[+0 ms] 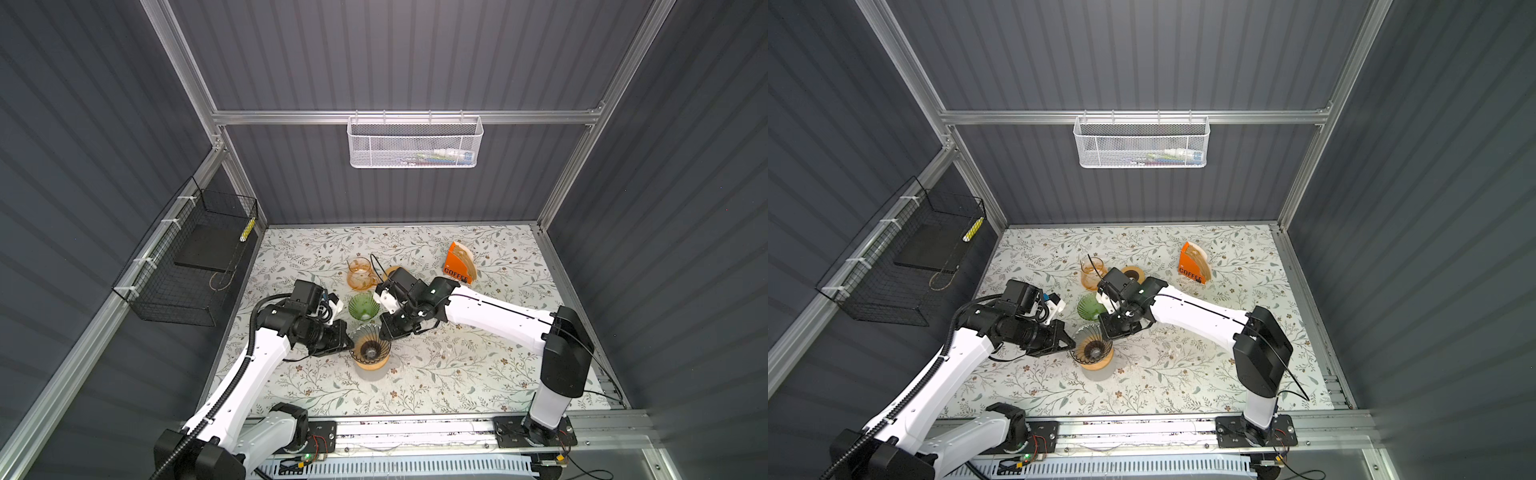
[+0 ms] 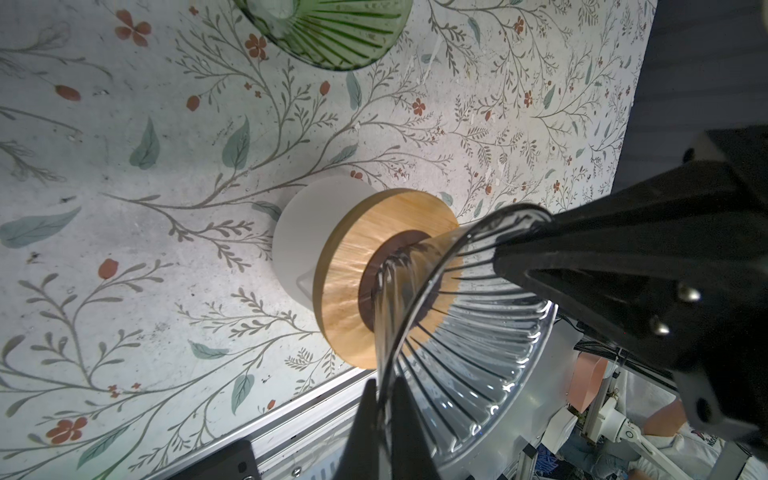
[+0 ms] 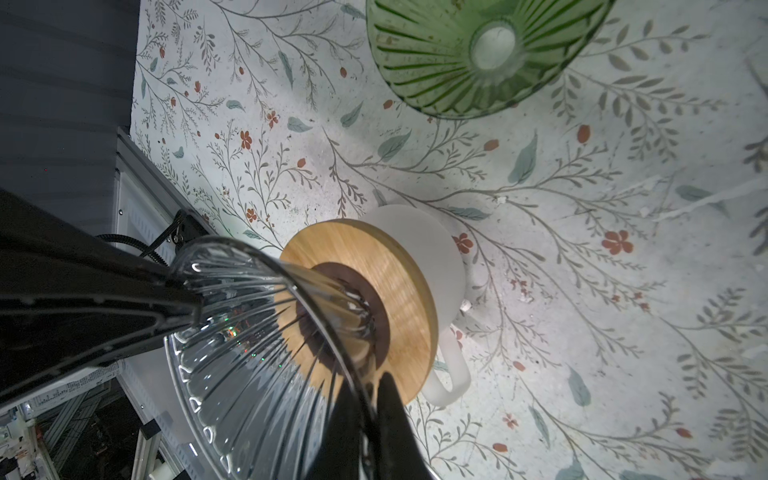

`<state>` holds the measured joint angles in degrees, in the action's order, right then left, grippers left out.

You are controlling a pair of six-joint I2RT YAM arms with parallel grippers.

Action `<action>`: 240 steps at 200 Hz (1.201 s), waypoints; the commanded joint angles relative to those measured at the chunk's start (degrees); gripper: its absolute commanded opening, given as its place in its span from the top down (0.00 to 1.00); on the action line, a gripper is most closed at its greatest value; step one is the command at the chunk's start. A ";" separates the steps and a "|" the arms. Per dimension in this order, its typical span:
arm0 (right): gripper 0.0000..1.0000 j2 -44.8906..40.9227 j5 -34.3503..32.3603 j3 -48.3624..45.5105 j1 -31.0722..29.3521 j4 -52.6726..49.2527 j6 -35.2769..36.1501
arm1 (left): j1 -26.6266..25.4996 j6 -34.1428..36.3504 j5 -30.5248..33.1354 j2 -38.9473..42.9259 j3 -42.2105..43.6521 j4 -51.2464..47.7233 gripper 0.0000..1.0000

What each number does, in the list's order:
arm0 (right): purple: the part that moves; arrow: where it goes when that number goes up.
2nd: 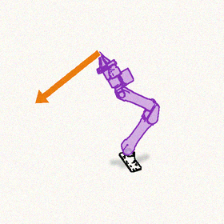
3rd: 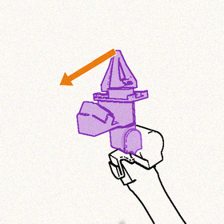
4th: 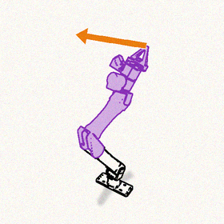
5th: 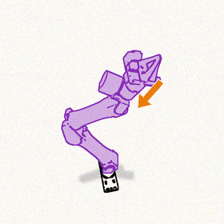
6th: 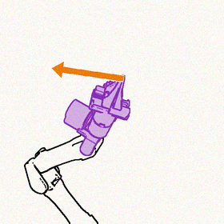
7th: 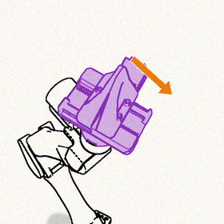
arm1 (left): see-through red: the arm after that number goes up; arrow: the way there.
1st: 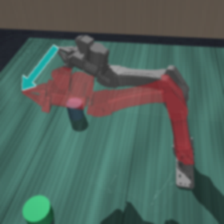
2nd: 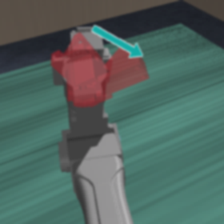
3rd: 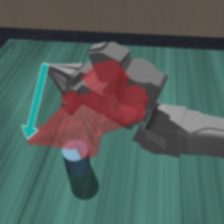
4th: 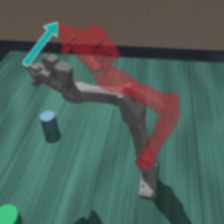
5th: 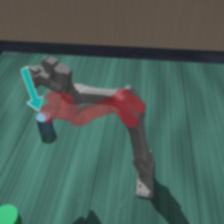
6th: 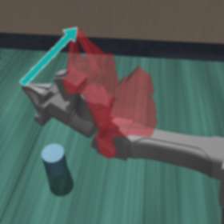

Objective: Place the coffee filter in the dripper
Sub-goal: 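Close the left gripper on the clear dripper's rim while the right gripper holds it, then hold the clear dripper with both grippers and lower it into the stand's hole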

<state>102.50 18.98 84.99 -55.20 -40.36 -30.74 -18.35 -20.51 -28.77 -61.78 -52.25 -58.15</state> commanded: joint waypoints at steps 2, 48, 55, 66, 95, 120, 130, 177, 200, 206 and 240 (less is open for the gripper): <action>1.00 4.29 -3.78 -1.89 -0.61 -1.22 0.71 | -2.00 1.61 2.14 -2.44 3.77 -1.44 1.00; 1.00 4.32 -4.43 -3.03 -0.58 -0.36 0.59 | -2.48 1.10 3.26 -2.91 3.65 -1.93 1.00; 1.00 4.28 -4.70 -3.26 -0.61 -0.14 0.56 | -2.48 0.94 3.35 -3.00 3.69 -1.96 1.00; 1.00 4.16 -4.91 -3.75 -0.61 0.31 0.55 | -2.57 0.75 3.46 -3.00 3.81 -1.94 1.00; 1.00 3.23 -5.87 -5.76 -0.87 2.56 0.61 | -2.82 0.21 3.63 -3.02 3.75 -1.86 1.00; 1.00 2.52 -7.13 -7.72 -1.21 5.17 0.84 | -2.92 -0.14 3.64 -3.02 3.78 -1.53 1.00; 1.00 2.25 -7.62 -8.51 -1.38 6.10 0.83 | -2.92 -0.38 3.64 -3.00 3.92 -1.29 1.00; 1.00 1.79 -10.57 -10.57 -1.83 8.04 0.86 | -3.25 -1.11 3.29 -3.09 4.57 -1.10 1.00; 1.00 2.12 -11.15 -10.75 -2.09 8.05 1.07 | -3.40 -1.28 3.70 -3.43 4.69 -1.67 1.00; 1.00 2.25 -11.14 -10.80 -2.10 8.02 1.14 | -3.43 -1.29 3.89 -3.52 4.75 -1.85 1.00; 1.00 2.37 -11.31 -11.12 -2.28 8.49 1.08 | -3.58 -1.63 4.69 -3.44 4.69 -1.97 1.00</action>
<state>98.83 14.85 77.95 -56.21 -31.16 -31.66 -19.46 -23.90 -28.18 -61.80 -51.94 -57.39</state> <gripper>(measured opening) 0.089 0.077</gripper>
